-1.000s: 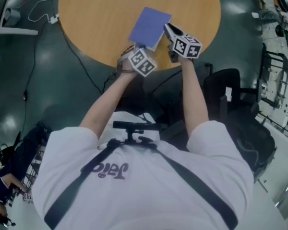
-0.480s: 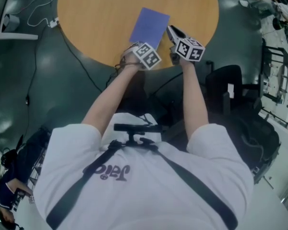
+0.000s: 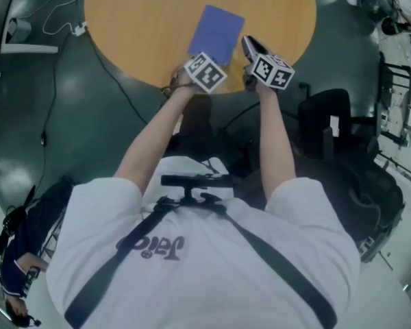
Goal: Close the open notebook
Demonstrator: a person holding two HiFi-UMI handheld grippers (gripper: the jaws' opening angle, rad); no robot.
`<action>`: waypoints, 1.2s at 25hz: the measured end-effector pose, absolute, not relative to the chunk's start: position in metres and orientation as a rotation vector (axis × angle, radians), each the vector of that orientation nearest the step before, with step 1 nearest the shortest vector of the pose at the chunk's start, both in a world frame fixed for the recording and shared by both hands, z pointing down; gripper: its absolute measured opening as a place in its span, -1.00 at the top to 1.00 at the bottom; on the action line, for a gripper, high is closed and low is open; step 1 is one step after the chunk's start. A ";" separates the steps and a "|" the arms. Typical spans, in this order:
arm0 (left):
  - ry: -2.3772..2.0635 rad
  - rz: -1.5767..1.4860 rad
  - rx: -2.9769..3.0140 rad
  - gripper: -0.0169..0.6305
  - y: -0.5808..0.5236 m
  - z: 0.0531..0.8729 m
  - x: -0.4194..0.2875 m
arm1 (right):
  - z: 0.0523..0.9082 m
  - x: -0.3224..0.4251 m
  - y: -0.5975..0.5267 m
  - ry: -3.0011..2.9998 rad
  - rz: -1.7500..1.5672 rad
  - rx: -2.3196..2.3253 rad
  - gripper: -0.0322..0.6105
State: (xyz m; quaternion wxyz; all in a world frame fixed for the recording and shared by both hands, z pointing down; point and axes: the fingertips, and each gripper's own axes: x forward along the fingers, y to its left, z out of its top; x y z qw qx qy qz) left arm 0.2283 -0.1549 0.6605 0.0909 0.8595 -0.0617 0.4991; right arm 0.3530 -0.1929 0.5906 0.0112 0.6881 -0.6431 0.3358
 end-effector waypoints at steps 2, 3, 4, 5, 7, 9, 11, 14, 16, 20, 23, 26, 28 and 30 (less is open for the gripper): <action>-0.213 1.424 2.541 0.86 -0.162 0.650 0.224 | 0.584 0.346 -0.194 -2.024 1.039 2.165 0.62; -0.222 1.376 2.540 0.86 -0.164 0.644 0.223 | 0.579 0.343 -0.194 -2.032 1.034 2.174 0.62; -0.234 1.333 2.539 0.86 -0.168 0.638 0.220 | 0.574 0.339 -0.194 -2.039 1.031 2.184 0.62; -0.253 1.304 2.533 0.86 -0.171 0.634 0.215 | 0.569 0.335 -0.193 -2.044 1.033 2.196 0.62; -0.295 1.275 2.495 0.86 -0.172 0.631 0.201 | 0.556 0.331 -0.186 -2.055 1.043 2.242 0.62; -0.340 1.204 2.483 0.87 -0.172 0.621 0.195 | 0.540 0.331 -0.176 -2.070 1.036 2.298 0.71; -0.381 1.093 2.495 0.87 -0.173 0.604 0.192 | 0.525 0.326 -0.167 -2.084 1.002 2.319 0.71; -0.448 0.955 2.521 0.87 -0.180 0.576 0.184 | 0.502 0.309 -0.157 -2.109 0.909 2.300 0.78; -0.486 0.900 2.543 0.87 -0.185 0.559 0.176 | 0.485 0.296 -0.154 -2.130 0.847 2.280 0.80; -0.498 0.760 2.614 0.89 -0.185 0.520 0.170 | 0.456 0.271 -0.148 -2.163 0.778 2.261 0.82; -0.512 0.616 2.689 0.91 -0.180 0.485 0.171 | 0.430 0.259 -0.139 -2.175 0.663 2.268 0.82; -0.524 0.483 2.764 0.91 -0.175 0.446 0.169 | 0.405 0.245 -0.131 -2.161 0.534 2.270 0.83; -0.536 0.406 2.815 0.91 -0.171 0.421 0.168 | 0.390 0.237 -0.125 -2.153 0.448 2.273 0.83; -0.558 0.328 2.862 0.91 -0.167 0.397 0.165 | 0.377 0.231 -0.118 -2.144 0.369 2.292 0.83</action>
